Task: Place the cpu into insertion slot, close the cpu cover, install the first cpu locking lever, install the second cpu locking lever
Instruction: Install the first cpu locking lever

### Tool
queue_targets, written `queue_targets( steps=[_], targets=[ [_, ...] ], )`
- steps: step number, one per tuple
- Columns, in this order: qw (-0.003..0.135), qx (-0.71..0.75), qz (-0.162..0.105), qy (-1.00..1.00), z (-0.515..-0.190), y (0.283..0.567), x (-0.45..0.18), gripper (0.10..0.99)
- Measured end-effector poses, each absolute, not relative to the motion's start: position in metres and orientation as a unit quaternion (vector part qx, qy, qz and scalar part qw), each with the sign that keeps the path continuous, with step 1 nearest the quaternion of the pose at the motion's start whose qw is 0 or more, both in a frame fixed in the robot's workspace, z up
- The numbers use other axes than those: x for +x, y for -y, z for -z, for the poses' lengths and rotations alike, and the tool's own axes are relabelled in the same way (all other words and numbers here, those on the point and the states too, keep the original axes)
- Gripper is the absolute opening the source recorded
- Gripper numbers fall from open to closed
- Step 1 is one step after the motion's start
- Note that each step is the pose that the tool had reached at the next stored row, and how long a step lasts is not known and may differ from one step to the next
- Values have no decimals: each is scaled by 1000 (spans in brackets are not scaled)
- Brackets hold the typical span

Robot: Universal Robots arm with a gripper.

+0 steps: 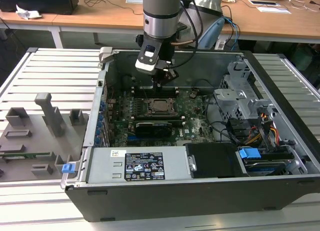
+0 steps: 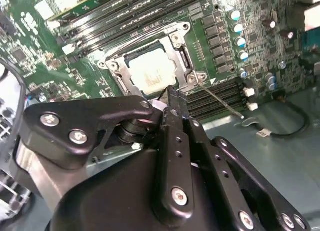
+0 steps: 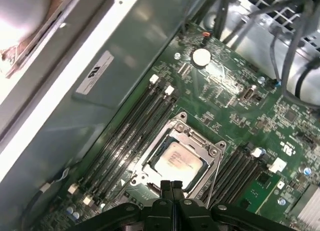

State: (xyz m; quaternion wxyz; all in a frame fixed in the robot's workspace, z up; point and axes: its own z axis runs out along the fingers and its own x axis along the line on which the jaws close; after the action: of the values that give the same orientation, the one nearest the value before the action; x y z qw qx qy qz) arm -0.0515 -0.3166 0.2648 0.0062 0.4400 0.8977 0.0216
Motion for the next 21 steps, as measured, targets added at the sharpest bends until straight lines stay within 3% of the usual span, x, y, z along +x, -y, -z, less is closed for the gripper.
queue_targets(
  steps=[21],
  targets=[
    [4, 353, -22, -935, -265, 317, -52, 106]
  ],
)
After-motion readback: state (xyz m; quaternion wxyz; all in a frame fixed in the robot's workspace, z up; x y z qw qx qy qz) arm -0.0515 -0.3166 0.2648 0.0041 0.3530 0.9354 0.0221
